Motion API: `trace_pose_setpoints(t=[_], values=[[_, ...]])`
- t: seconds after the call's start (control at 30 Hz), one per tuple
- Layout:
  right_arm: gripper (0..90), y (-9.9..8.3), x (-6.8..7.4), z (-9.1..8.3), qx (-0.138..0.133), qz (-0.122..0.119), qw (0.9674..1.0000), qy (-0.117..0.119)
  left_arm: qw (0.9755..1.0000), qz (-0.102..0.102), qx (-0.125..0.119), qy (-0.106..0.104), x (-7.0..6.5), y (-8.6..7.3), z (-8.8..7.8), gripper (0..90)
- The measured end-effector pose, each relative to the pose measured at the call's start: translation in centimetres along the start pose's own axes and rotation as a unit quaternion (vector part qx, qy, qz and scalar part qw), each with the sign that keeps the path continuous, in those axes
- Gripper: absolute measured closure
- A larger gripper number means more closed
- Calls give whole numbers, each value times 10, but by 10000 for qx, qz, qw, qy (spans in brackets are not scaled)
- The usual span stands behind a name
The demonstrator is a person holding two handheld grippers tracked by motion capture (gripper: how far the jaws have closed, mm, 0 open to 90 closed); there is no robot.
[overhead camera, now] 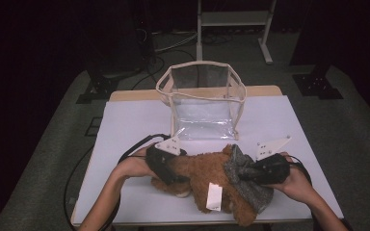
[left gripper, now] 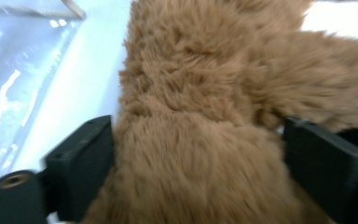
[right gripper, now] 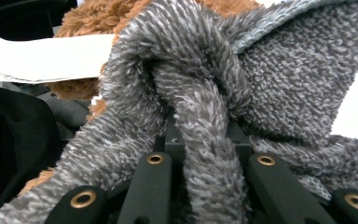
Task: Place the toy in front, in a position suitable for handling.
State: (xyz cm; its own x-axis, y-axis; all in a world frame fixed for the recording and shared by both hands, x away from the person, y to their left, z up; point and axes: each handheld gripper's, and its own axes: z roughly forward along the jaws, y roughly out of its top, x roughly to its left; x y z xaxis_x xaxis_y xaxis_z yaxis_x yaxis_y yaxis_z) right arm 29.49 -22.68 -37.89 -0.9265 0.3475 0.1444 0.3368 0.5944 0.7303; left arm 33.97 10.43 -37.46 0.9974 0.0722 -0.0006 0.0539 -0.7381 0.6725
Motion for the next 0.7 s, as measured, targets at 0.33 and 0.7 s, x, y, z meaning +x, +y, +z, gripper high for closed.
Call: trace_pose_setpoints(t=[0.33, 0.7], values=[[762, 0, -12, 1, -83, 124, 9998, -101, 9971, 302, 588, 389, -1, 15, 13, 326], [763, 54, -33, 21, -379, -66, 9991, -171, 9837, 376, 652, 1633, 8, 14, -43, 369]])
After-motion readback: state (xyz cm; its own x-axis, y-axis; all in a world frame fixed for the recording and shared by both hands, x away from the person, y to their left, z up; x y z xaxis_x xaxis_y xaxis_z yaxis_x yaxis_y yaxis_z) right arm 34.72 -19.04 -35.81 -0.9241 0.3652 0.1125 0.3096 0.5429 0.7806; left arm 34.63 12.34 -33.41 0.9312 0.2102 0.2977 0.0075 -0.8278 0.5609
